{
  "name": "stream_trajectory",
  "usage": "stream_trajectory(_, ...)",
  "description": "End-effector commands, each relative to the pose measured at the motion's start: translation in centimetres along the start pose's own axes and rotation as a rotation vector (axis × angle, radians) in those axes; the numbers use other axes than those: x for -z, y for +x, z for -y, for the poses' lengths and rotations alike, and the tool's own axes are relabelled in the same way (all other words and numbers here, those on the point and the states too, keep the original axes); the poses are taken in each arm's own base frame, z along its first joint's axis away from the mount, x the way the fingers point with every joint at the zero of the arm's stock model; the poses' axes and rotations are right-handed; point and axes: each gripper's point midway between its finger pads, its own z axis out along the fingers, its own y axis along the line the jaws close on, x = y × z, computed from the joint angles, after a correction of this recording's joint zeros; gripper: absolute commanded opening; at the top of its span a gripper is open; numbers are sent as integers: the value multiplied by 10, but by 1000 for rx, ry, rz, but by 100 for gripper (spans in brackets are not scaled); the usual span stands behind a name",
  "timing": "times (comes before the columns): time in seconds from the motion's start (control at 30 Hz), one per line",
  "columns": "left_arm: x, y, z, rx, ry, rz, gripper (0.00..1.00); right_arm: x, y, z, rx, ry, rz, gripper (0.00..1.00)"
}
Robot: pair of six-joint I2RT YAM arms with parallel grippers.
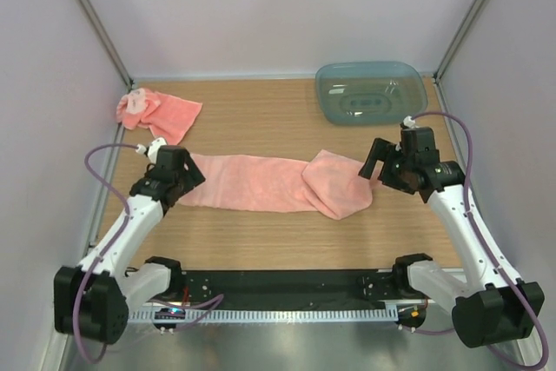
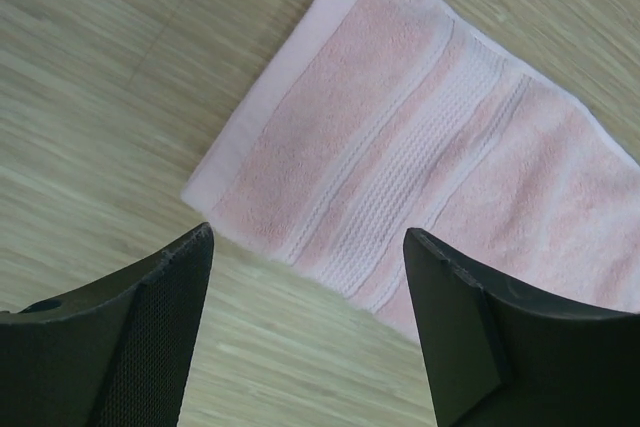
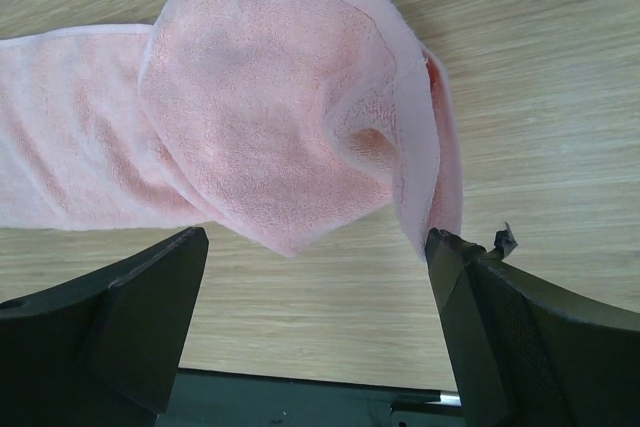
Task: Roll the towels
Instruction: Flatten the towel
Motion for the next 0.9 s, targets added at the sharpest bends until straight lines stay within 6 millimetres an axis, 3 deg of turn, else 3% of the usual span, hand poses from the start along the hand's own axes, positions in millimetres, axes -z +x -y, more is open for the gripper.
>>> stream_trajectory(0.0,-16,-41,17,-5,-38,98,77,9,-16,-12,4,-51,54,98)
stream_trajectory(0.2,-65,-70,34,-42,-117,81,66,11,-11,-10,21,-46,28,99)
stream_trajectory(0.5,-129,-80,39,-18,-140,24,64,9,-12,-16,28,-68,5,97)
stream_trajectory(0.63,-148,-76,46,-43,-130,-17,59,7,-12,-17,29,-70,-6,96)
stream_trajectory(0.87,-159,-71,50,-48,-114,-30,49,3,-10,-15,38,-59,-21,94)
